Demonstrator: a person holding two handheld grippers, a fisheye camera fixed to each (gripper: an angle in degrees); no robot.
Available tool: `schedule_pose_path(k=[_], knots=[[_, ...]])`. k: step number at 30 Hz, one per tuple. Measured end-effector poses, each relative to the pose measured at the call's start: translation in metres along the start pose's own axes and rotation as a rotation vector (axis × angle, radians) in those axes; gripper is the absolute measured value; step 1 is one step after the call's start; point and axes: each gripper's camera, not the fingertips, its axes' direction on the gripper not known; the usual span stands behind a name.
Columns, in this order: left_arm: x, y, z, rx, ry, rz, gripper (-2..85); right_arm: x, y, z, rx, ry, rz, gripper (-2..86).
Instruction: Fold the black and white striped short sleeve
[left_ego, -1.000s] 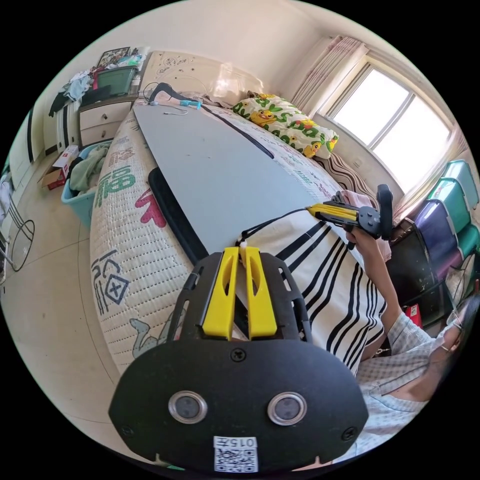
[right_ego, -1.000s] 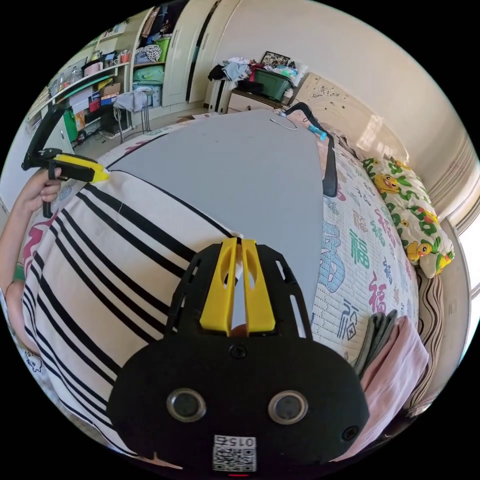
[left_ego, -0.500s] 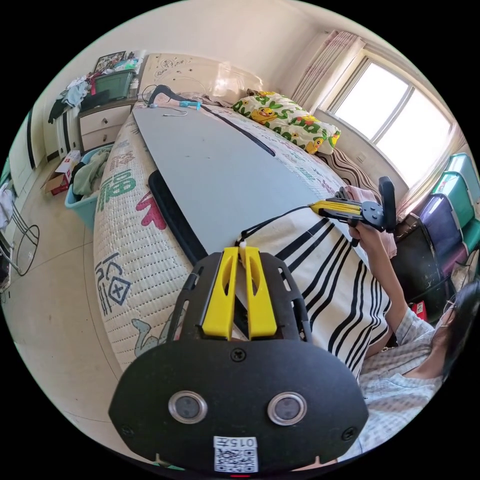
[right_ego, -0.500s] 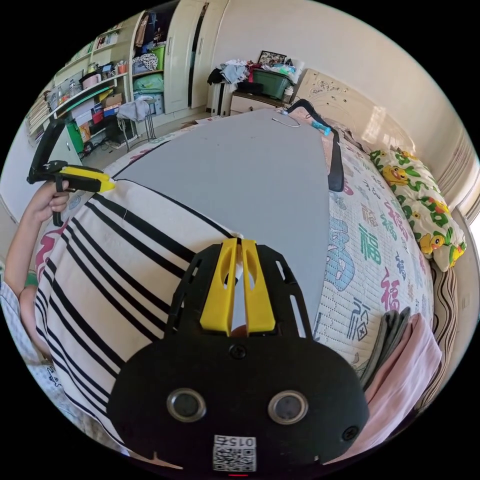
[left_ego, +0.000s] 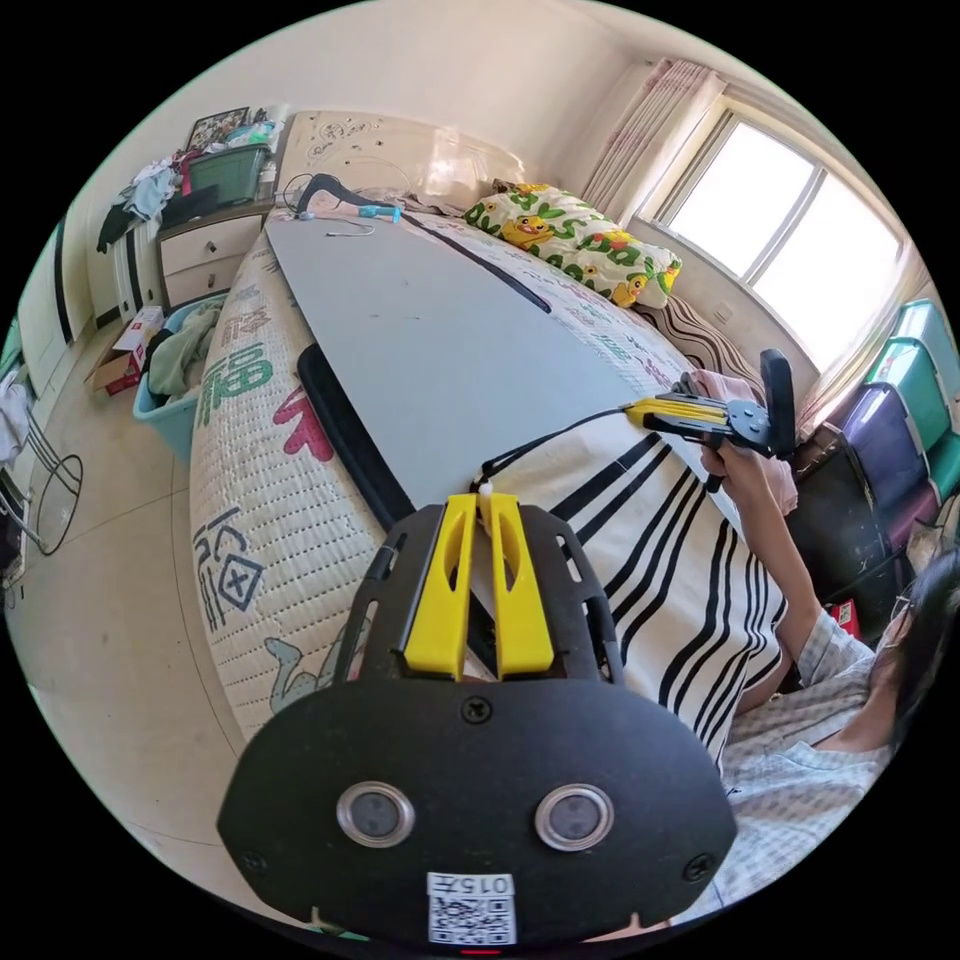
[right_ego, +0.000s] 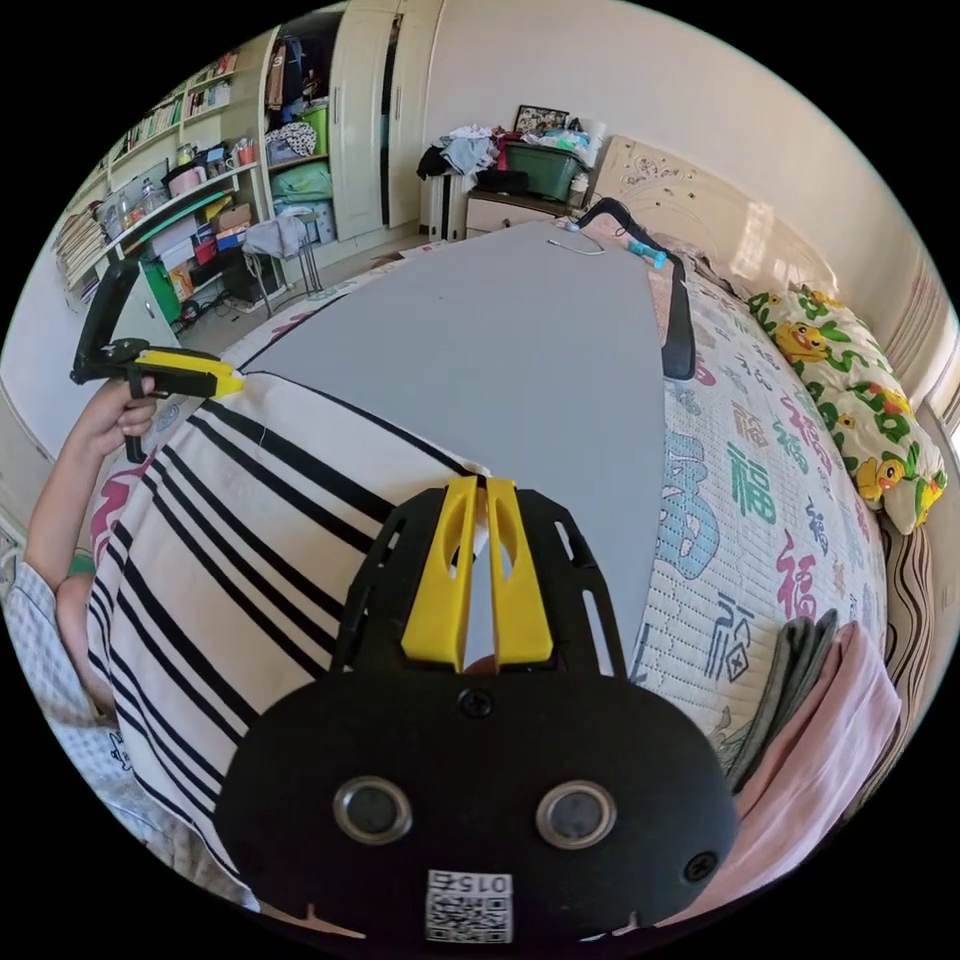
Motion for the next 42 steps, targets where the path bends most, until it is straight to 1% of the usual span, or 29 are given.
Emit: schedule_pose_path(k=[1, 2, 5, 9, 11, 14, 18, 22, 25, 27, 29, 31, 34, 37, 40, 42], knots=[[0.003, -0.003, -0.004, 0.001, -0.011, 0.006, 0.8, 0.003, 0.011, -0.016, 0.071, -0.017, 0.006, 0.2], [0.005, -0.006, -0.008, 0.004, -0.019, 0.011, 0.8, 0.005, 0.016, -0.023, 0.090, -0.028, 0.014, 0.1], [0.008, -0.015, -0.017, 0.003, -0.020, 0.011, 1.0, 0.013, 0.038, -0.052, 0.108, 0.027, 0.094, -0.3], [0.009, -0.024, -0.036, 0.026, -0.008, -0.006, 1.7, 0.012, 0.072, -0.107, 0.120, 0.067, 0.080, -0.5], [0.016, -0.026, -0.059, 0.047, -0.043, 0.005, 2.6, 0.014, 0.091, -0.133, 0.124, 0.041, 0.094, -0.5], [0.039, -0.026, -0.097, 0.085, -0.086, 0.060, 4.4, 0.011, 0.127, -0.175, 0.164, -0.062, 0.099, -0.4], [0.086, -0.029, -0.140, 0.113, 0.010, 0.155, 5.2, -0.016, 0.179, -0.219, 0.182, -0.117, 0.029, 0.0], [0.162, -0.018, -0.175, 0.108, 0.142, 0.291, 5.6, -0.046, 0.234, -0.245, 0.202, -0.134, -0.055, 2.4], [0.213, 0.011, -0.190, 0.103, 0.206, 0.387, 6.4, -0.055, 0.274, -0.251, 0.250, -0.164, -0.086, 4.4], [0.238, 0.032, -0.196, 0.101, 0.182, 0.437, 7.7, -0.059, 0.287, -0.248, 0.198, -0.191, -0.133, 5.3], [0.267, 0.058, -0.202, 0.096, 0.092, 0.526, 9.1, -0.064, 0.294, -0.245, 0.160, -0.198, -0.162, 6.6], [0.287, 0.061, -0.206, 0.059, 0.007, 0.567, 9.7, -0.073, 0.301, -0.239, 0.122, -0.223, -0.199, 7.9], [0.310, 0.066, -0.209, -0.001, 0.036, 0.626, 10.7, -0.081, 0.311, -0.241, 0.103, -0.264, -0.240, 9.9], [0.331, 0.072, -0.205, -0.035, -0.002, 0.685, 10.8, -0.088, 0.321, -0.245, 0.099, -0.288, -0.292, 10.7], [0.353, 0.076, -0.185, -0.126, 0.023, 0.743, 10.4, -0.102, 0.328, -0.244, 0.070, -0.276, -0.353, 11.5], [0.368, 0.081, -0.172, -0.170, -0.025, 0.793, 10.0, -0.111, 0.330, -0.239, 0.036, -0.259, -0.381, 11.7]])
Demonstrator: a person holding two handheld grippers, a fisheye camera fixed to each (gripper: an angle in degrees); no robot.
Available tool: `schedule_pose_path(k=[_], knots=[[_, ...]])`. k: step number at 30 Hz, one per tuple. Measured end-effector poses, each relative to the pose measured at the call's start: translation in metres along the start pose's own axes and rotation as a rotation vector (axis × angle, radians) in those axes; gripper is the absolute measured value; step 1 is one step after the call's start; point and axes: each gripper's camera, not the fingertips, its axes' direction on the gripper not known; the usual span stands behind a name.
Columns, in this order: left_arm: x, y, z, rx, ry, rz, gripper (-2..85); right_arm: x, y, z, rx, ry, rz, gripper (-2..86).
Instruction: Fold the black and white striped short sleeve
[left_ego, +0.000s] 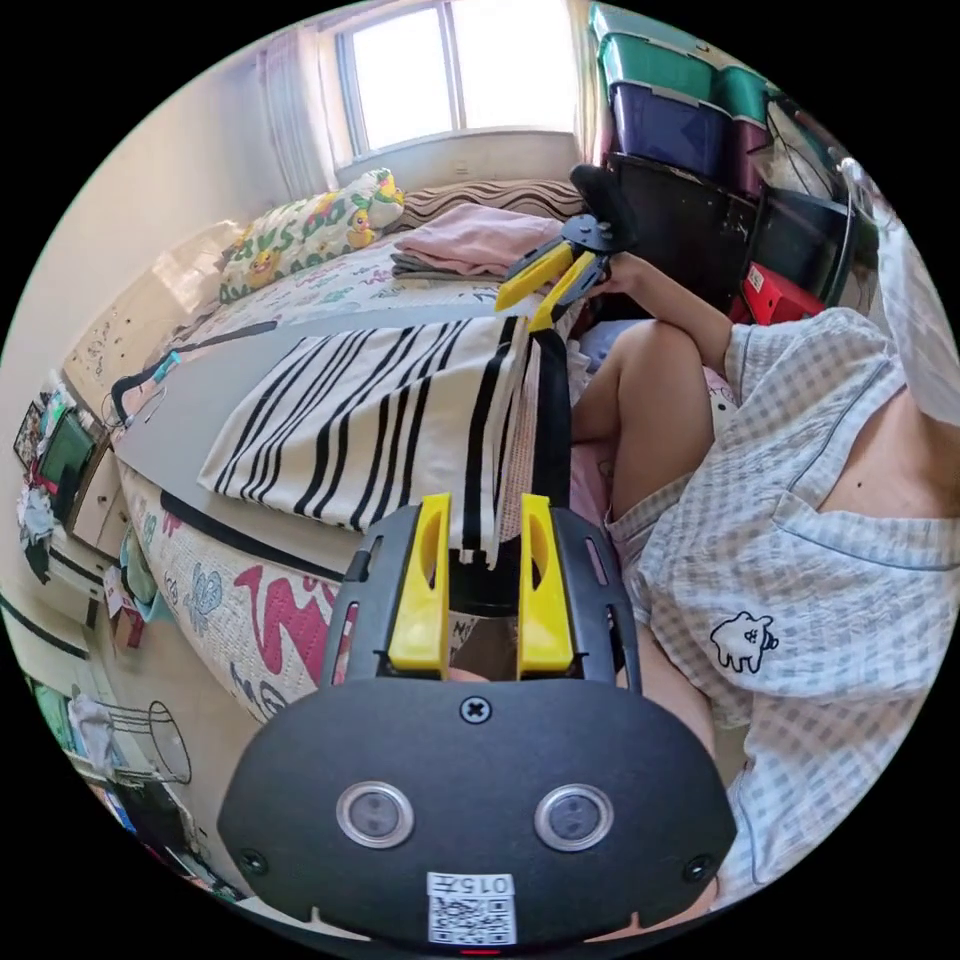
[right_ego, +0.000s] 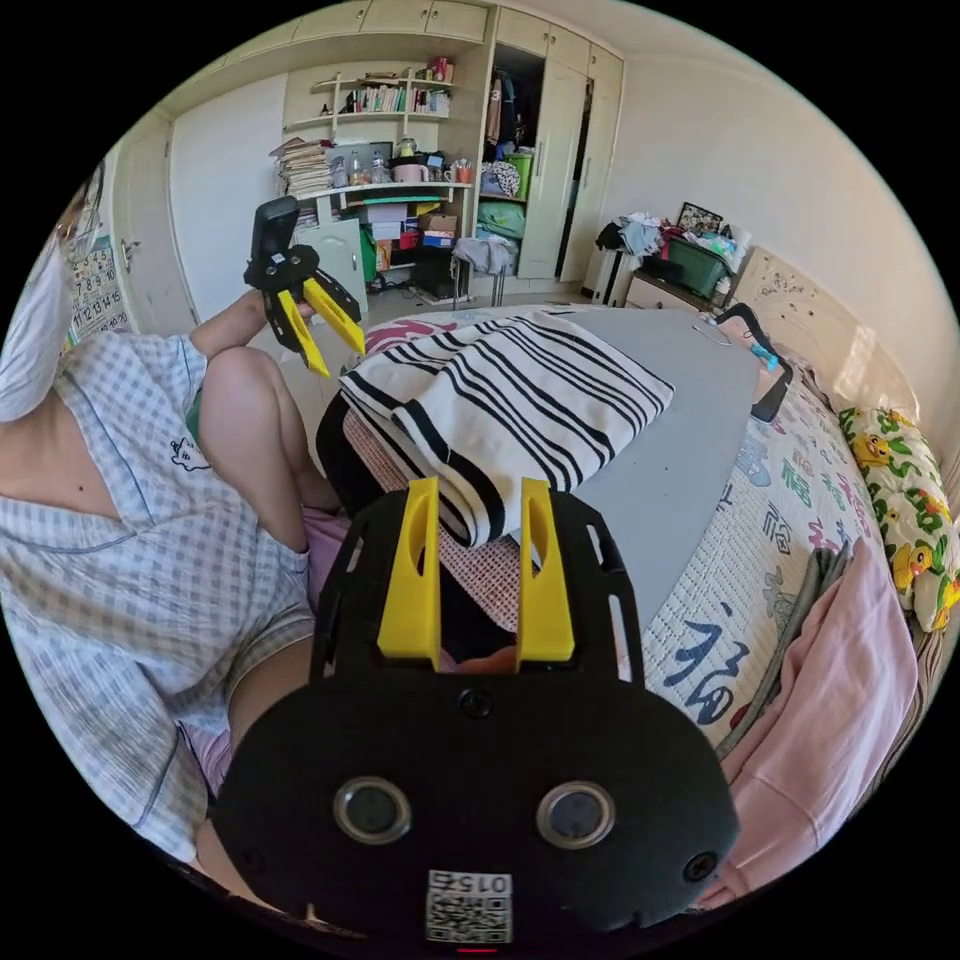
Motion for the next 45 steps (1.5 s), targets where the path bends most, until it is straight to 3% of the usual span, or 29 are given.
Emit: schedule_pose_path(k=[3, 7, 12, 21, 27, 32, 34, 39, 45], knots=[[0.012, -0.009, 0.014, -0.071, -0.143, 0.037, 8.8, -0.009, -0.005, 0.015, -0.062, 0.048, -0.019, 10.3], [0.010, -0.008, 0.001, -0.018, -0.145, 0.026, 3.4, -0.018, -0.008, 0.024, -0.109, 0.151, -0.035, 2.2], [0.012, 0.006, -0.029, 0.046, -0.103, 0.029, 0.3, -0.016, -0.010, 0.010, -0.089, 0.131, -0.017, -0.4], [0.017, 0.019, 0.030, -0.096, -0.050, 0.057, 0.0, -0.018, -0.047, 0.032, -0.246, 0.134, -0.045, 0.5], [-0.002, 0.044, 0.033, -0.082, 0.035, 0.011, 1.8, 0.031, -0.060, -0.016, -0.145, -0.118, 0.086, 7.5], [-0.076, 0.108, -0.031, 0.356, -0.010, -0.247, 4.8, 0.101, -0.061, -0.076, 0.225, -0.242, 0.303, 9.1], [-0.109, 0.130, -0.026, 0.414, -0.065, -0.362, 5.8, 0.128, -0.076, -0.076, 0.298, -0.245, 0.387, 9.1], [-0.202, 0.162, 0.040, 0.346, -0.068, -0.556, 8.2, 0.169, -0.144, -0.040, 0.207, -0.154, 0.476, 12.0], [-0.299, 0.172, 0.124, 0.318, 0.099, -0.608, 11.4, 0.229, -0.225, 0.008, 0.140, -0.215, 0.595, 12.1]])
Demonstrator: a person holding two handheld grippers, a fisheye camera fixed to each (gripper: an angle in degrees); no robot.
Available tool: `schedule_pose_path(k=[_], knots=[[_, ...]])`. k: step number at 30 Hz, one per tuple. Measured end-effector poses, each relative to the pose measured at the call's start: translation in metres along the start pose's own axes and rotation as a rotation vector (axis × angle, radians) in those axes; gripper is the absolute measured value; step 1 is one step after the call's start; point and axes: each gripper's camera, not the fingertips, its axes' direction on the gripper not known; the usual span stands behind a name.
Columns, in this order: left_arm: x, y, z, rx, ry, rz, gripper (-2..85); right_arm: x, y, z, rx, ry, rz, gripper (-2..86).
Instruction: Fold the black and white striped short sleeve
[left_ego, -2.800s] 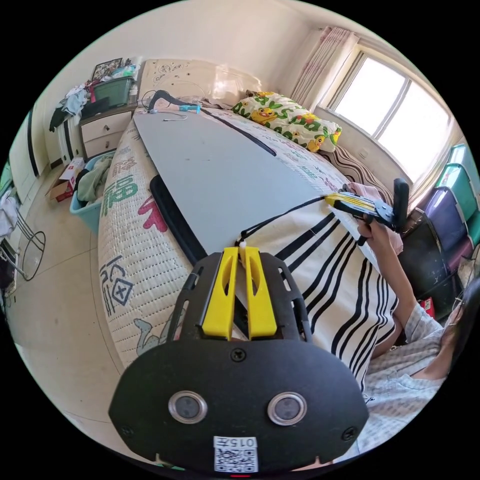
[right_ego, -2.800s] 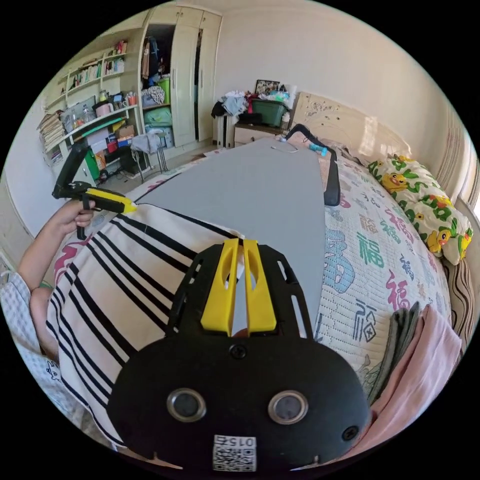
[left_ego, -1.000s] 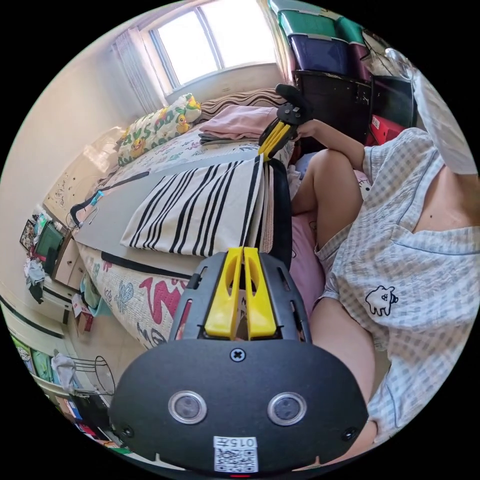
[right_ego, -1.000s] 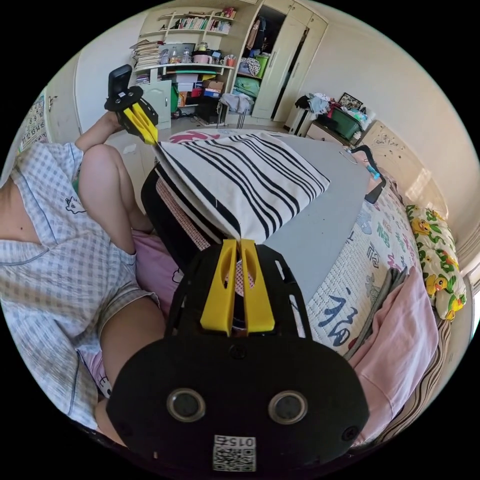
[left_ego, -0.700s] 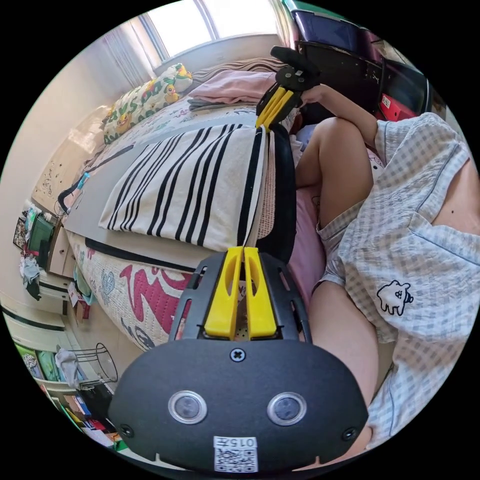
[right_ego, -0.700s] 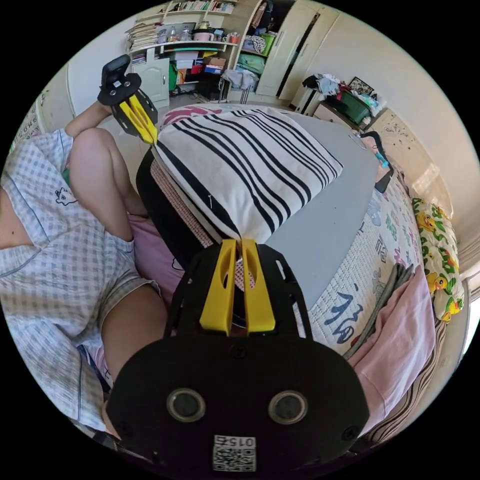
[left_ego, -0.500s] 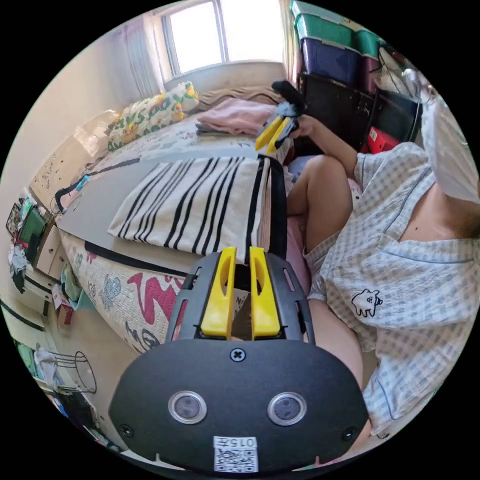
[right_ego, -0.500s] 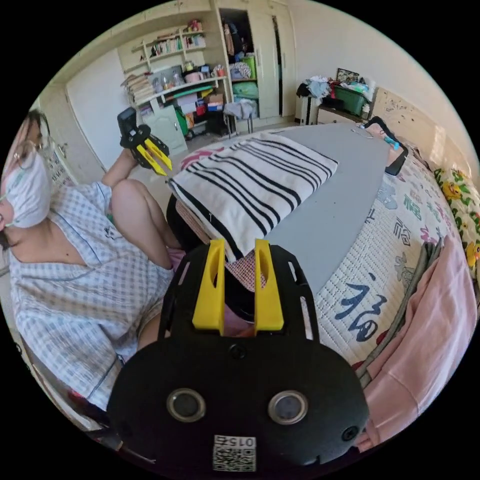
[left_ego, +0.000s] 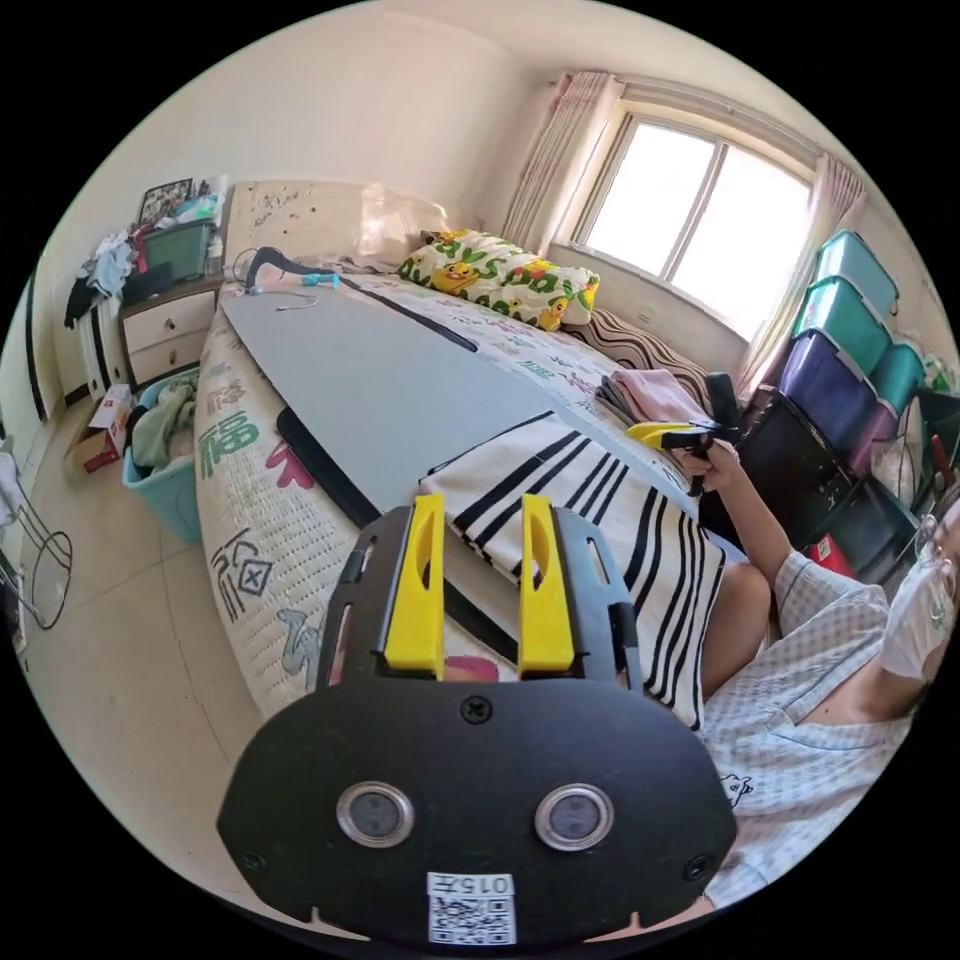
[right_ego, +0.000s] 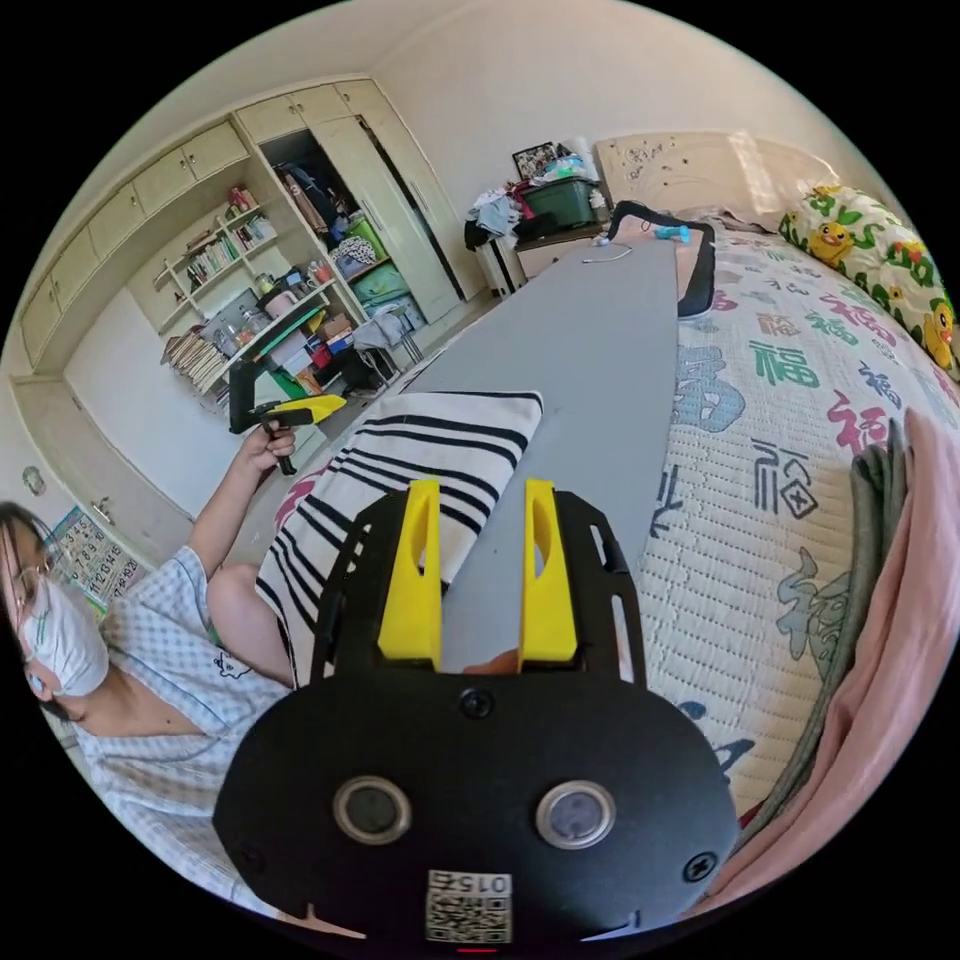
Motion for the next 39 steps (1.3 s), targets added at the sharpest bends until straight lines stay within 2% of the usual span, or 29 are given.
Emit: schedule_pose_path(k=[3, 7, 10, 16, 22, 28, 33, 39], knots=[[-0.032, -0.009, 0.037, -0.049, 0.071, 0.014, 12.6, 0.000, -0.037, 0.023, -0.046, -0.032, 0.034, 12.1], [-0.064, -0.011, 0.080, -0.105, 0.032, 0.023, 13.6, -0.017, -0.074, 0.055, -0.122, 0.025, 0.032, 12.3], [-0.086, -0.002, 0.107, -0.129, 0.113, 0.009, 13.9, -0.032, -0.091, 0.075, -0.158, 0.014, 0.029, 12.8], [-0.104, 0.006, 0.147, -0.186, 0.158, 0.033, 13.9, -0.069, -0.117, 0.091, -0.165, 0.001, 0.038, 12.2], [-0.110, 0.014, 0.175, -0.203, 0.122, 0.061, 13.1, -0.119, -0.130, 0.107, -0.200, -0.050, 0.045, 8.3], [-0.122, 0.017, 0.204, -0.223, 0.138, 0.068, 11.1, -0.183, -0.133, 0.112, -0.207, -0.025, 0.032, 6.9], [-0.141, 0.009, 0.231, -0.290, 0.245, 0.072, 6.7, -0.230, -0.147, 0.118, -0.244, -0.039, -0.023, 4.3], [-0.195, -0.037, 0.237, -0.220, 0.257, 0.151, 4.1, -0.278, -0.215, 0.109, -0.180, -0.043, -0.102, 3.2]])
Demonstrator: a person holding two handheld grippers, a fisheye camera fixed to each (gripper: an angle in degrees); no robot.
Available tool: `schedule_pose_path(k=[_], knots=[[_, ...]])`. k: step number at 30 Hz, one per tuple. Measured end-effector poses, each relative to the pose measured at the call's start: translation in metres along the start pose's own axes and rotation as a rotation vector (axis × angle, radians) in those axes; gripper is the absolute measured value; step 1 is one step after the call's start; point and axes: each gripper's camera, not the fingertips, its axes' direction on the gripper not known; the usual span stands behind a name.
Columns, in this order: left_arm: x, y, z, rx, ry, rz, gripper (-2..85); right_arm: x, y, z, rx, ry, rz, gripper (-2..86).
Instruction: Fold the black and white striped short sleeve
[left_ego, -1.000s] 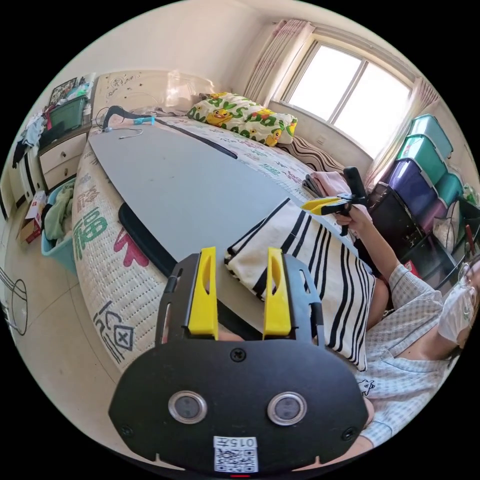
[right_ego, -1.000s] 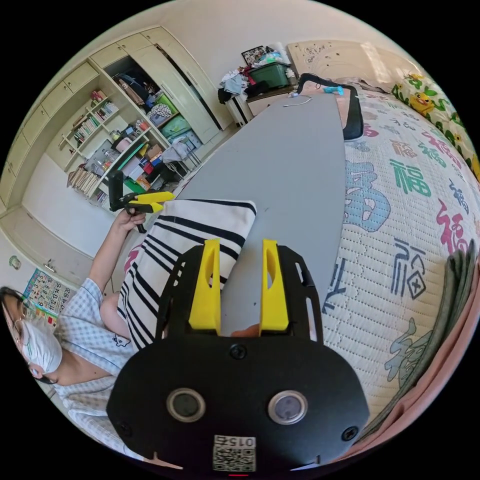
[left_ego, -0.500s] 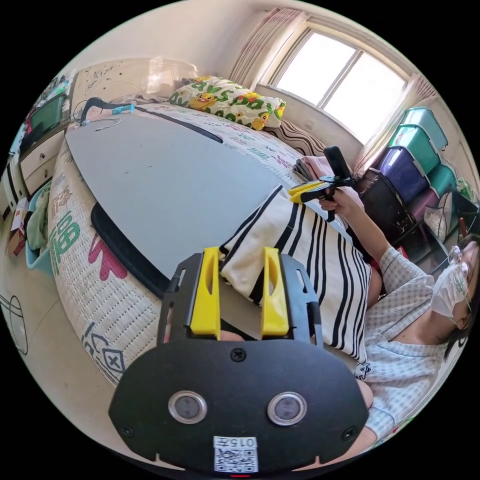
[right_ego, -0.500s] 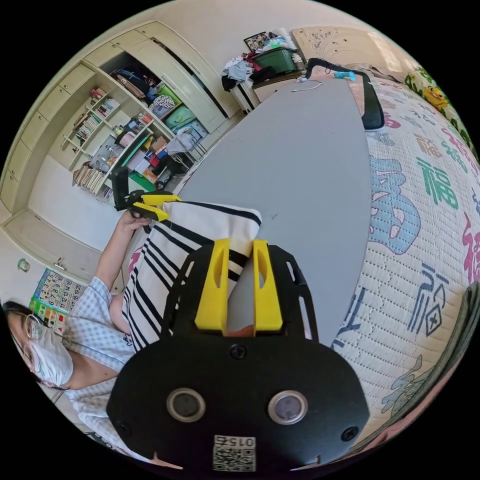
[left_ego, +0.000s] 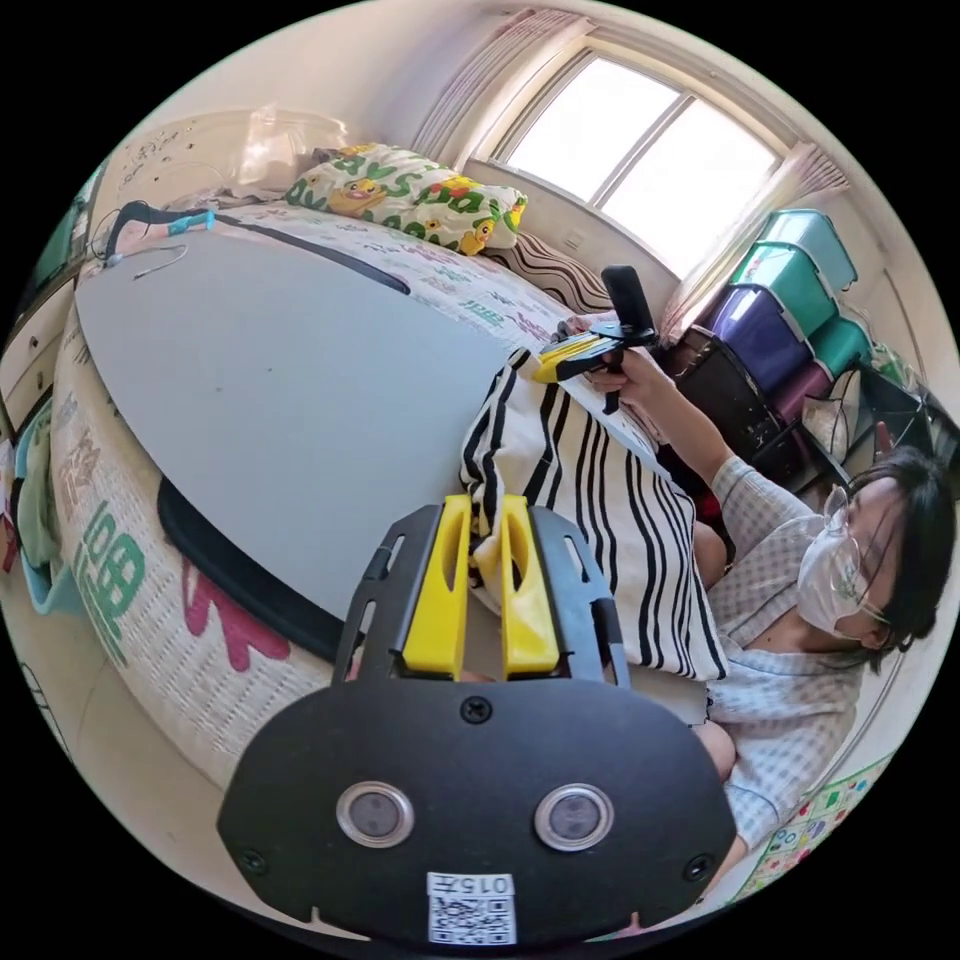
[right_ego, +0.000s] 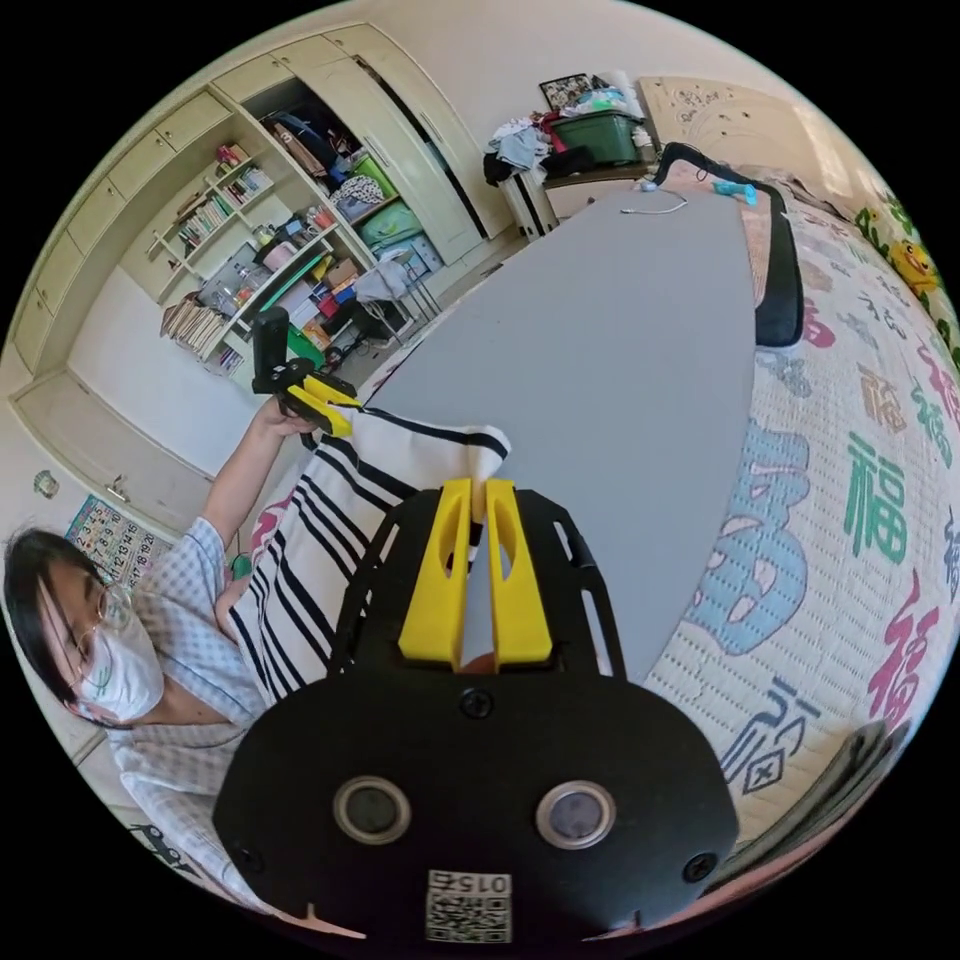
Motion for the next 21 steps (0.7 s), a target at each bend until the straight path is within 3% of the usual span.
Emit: schedule_pose_path(k=[4, 10, 16, 21], knots=[[-0.085, -0.046, 0.000, 0.027, -0.027, -0.082, 3.6, -0.010, -0.082, 0.008, 0.011, 0.080, -0.043, 2.8], [-0.144, -0.088, -0.013, 0.077, -0.041, -0.153, 3.4, -0.039, -0.134, -0.015, 0.102, -0.020, -0.020, 1.8], [-0.067, -0.110, -0.060, 0.143, -0.018, -0.117, 2.9, -0.134, -0.075, -0.106, 0.301, -0.208, 0.011, 1.1], [0.041, -0.157, -0.097, 0.095, 0.033, -0.033, 2.4, -0.255, -0.010, -0.216, 0.373, -0.162, 0.011, 0.7]])
